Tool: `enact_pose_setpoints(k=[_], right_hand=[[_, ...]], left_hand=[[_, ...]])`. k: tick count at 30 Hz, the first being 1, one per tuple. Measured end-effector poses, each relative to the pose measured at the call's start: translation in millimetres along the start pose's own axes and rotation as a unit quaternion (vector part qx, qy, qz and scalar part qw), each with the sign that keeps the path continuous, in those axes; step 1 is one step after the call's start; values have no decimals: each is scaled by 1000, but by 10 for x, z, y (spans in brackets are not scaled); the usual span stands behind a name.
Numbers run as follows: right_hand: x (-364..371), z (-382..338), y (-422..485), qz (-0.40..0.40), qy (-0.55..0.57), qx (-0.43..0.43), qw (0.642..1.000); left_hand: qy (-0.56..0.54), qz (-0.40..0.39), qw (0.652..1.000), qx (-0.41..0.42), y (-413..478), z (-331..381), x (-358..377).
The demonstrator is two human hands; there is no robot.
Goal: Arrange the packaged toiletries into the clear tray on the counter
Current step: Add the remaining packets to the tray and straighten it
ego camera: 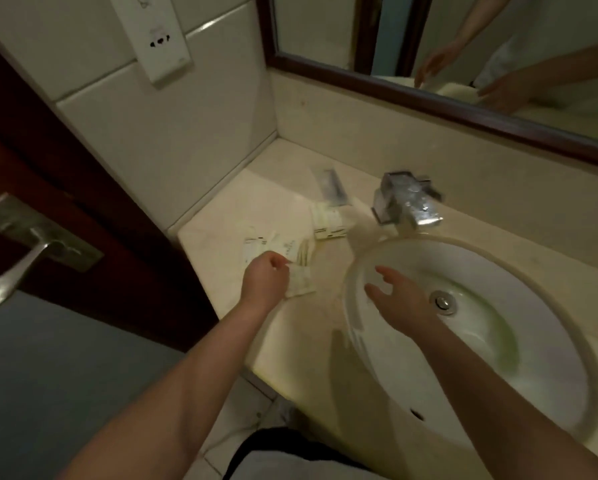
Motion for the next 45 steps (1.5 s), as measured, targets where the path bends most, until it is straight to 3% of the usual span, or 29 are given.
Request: enact_pose_setpoints(k=[8,14,21,27,29,32,37,45], right_hand=[[709,-933,546,-3,-29,-14,999],[961,-1173,794,17,-64,-37,997],[1168,-1226,909,10,-181,-61,982],[1168,-1173,907,37,-187,-35,981],[1119,-1149,878,46,-128,-6,991],[919,-1061,783,72,53,66,994],[427,-787,400,115,295,154,936],[-277,-38,-486,149,438,177,869]], left_hand=[[140,2,990,-13,875,-455,-239],[198,-17,980,-12,1004,-531,-123],[48,-69,996,-29,1090,-535,-138],[-26,-26,999,12,1123,-497,-337],[-36,-16,998,48,1116,-415,-408],[-105,-58,989,81,993,-224,-423],[-244,-176,951,73,637,150,-237],[-243,-299,914,124,-306,715,216]])
Point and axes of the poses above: each hand's wrist, its own y-axis towards the middle knuckle, its own x-axis out of the palm, z = x × y, the point moved 6 cm from there along y, towards the middle knuckle, and after that the axes turned 8 degrees about z, right-handed, at the moved point
